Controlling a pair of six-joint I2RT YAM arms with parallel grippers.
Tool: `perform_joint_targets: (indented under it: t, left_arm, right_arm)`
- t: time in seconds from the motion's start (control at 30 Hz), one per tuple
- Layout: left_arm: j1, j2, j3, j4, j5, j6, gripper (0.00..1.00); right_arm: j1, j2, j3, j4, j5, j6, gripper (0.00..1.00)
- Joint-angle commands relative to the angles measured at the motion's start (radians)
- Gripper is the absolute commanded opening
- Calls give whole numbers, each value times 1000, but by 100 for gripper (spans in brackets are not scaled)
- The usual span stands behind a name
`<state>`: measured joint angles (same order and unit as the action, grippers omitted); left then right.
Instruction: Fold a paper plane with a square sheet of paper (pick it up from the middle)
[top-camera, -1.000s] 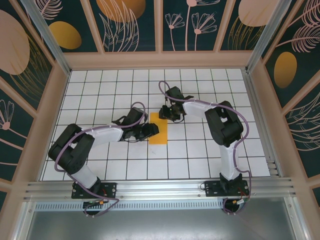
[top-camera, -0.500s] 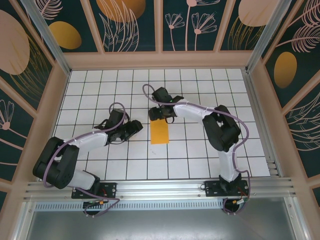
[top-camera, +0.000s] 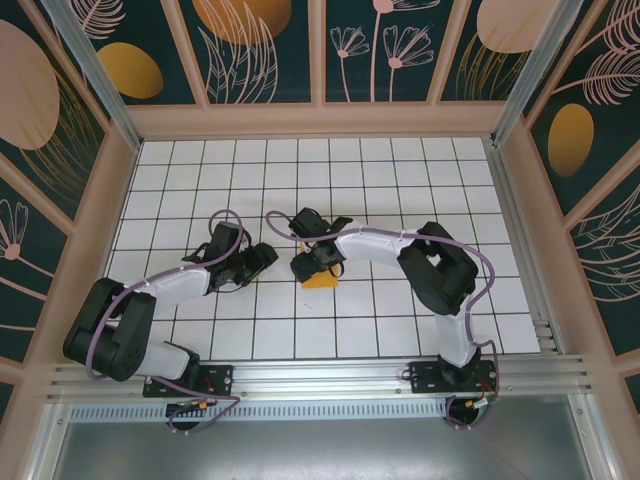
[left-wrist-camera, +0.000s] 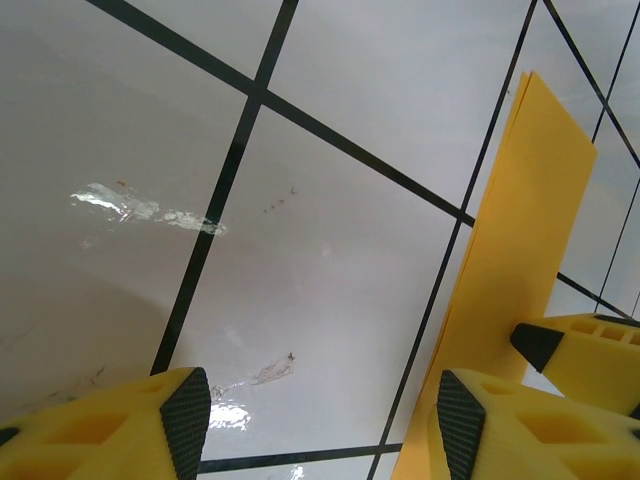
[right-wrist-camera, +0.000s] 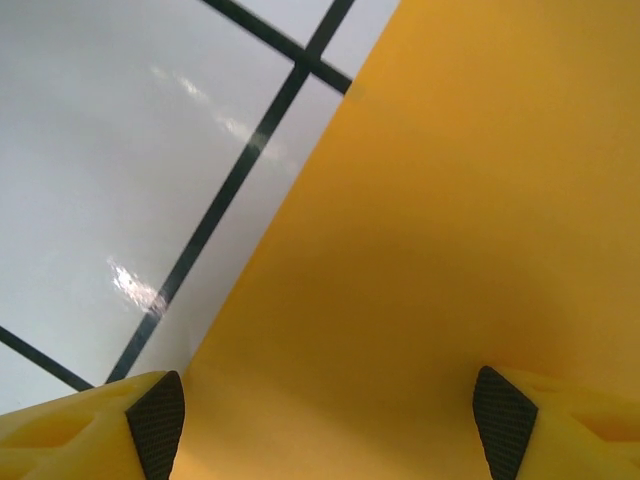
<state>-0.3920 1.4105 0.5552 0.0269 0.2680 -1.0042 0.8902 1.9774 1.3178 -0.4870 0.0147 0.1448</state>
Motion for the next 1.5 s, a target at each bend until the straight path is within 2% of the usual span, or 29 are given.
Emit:
perform_joint_targets:
  t: [0.0,0.33,0.67,0.87,1.03,1.1,1.2,1.37,1.47]
  left_arm:
    - [8,-16,-15,21,-10,-13,65]
    - [8,-10,-12,19,-13,-9,65]
    - [8,-12,-8,24,6,-2,65]
    - [8,-8,0,27,17,4,65]
    - [8,-1,3,26,26,9,65]
    - [8,-2,4,25,27,10,65]
    - [8,0,5,25,25,10,65]
    - [8,-6,0,21,7,6,65]
    - [8,-11,-4,19,-1,4,65]
  right_arm:
    - [10,-46,-23,-50,5,-40,79]
    - [21,5,-37,-63,27,-55,78]
    - [-41,-7,-93,7,-118,-25,57]
    - [-59,-2,-104,18,-118,-18,44]
    - [-62,5,-105,16,-88,-11,39]
    - [-60,3,-97,9,-87,-10,41]
    - [-59,-11,-79,1,-96,-8,48]
    - [-49,-58,-58,12,-105,-8,65]
    - [-28,-94,-59,23,-83,-20,72]
